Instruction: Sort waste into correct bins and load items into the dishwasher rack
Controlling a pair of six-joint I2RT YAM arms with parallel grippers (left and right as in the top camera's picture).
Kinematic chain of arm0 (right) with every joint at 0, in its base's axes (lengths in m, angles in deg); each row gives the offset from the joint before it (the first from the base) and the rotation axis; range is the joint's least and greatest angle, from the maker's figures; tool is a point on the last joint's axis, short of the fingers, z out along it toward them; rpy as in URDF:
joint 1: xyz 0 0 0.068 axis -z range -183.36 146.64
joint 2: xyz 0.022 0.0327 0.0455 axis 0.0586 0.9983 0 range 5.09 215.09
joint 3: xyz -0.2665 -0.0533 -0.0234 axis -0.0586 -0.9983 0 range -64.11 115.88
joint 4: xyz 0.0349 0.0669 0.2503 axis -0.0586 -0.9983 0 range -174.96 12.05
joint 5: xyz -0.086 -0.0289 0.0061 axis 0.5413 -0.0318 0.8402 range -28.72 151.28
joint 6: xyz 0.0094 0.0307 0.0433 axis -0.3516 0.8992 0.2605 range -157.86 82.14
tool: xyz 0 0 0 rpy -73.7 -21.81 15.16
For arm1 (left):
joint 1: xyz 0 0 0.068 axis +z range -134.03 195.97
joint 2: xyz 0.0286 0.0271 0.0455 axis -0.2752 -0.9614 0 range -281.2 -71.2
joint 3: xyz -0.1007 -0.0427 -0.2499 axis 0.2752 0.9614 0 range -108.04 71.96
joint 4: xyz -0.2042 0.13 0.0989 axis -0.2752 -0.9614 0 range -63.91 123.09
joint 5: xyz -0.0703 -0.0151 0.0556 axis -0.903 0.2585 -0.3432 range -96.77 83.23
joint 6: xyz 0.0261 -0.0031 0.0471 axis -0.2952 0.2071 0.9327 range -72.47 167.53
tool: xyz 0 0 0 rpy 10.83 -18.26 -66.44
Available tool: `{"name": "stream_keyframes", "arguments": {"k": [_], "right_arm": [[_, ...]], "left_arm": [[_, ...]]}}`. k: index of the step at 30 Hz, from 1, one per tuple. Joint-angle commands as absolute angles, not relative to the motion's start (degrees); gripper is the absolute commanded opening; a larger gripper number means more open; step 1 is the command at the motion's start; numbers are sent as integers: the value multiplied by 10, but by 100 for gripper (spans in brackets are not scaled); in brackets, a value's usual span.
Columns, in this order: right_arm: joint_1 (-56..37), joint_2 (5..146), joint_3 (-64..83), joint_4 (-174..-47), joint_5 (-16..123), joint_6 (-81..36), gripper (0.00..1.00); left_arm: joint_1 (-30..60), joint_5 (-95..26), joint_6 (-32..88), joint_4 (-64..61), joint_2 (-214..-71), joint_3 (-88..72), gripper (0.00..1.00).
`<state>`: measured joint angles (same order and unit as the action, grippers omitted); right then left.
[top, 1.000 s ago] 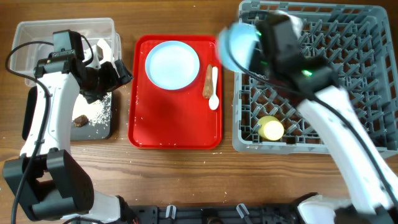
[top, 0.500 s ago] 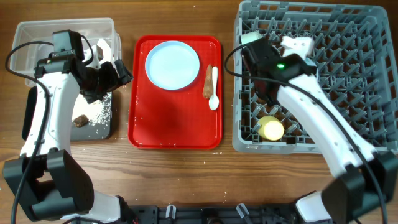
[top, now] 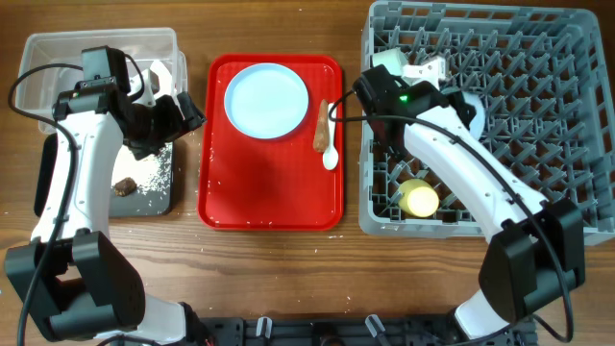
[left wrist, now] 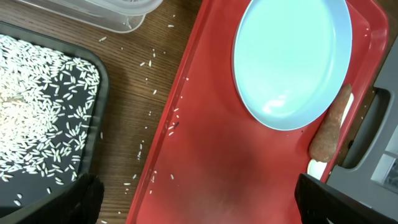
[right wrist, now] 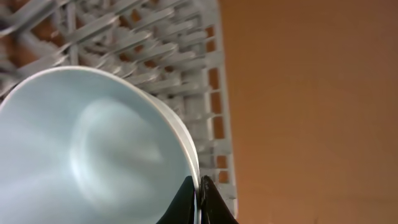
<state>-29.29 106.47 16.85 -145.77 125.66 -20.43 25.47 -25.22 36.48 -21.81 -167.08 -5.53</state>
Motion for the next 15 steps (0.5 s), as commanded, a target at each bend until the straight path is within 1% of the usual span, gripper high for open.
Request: {"name": "stream_keyframes", "arguments": {"k": [1, 5, 11, 15], "right_arm": [[-292, 1069, 156, -1459, 1167, -211, 4], [-292, 1069, 130, -1462, 1174, -211, 4], [-292, 1069, 119, -1477, 1258, -194, 4], [-292, 1069, 119, -1482, 1255, -199, 4]], "left_arm": [[257, -251, 364, -218, -1657, -61, 100], [257, -251, 364, -218, -1657, -61, 100], [257, -251, 364, -218, -1657, -61, 100], [257, -251, 364, -218, -1657, -61, 100]]}}
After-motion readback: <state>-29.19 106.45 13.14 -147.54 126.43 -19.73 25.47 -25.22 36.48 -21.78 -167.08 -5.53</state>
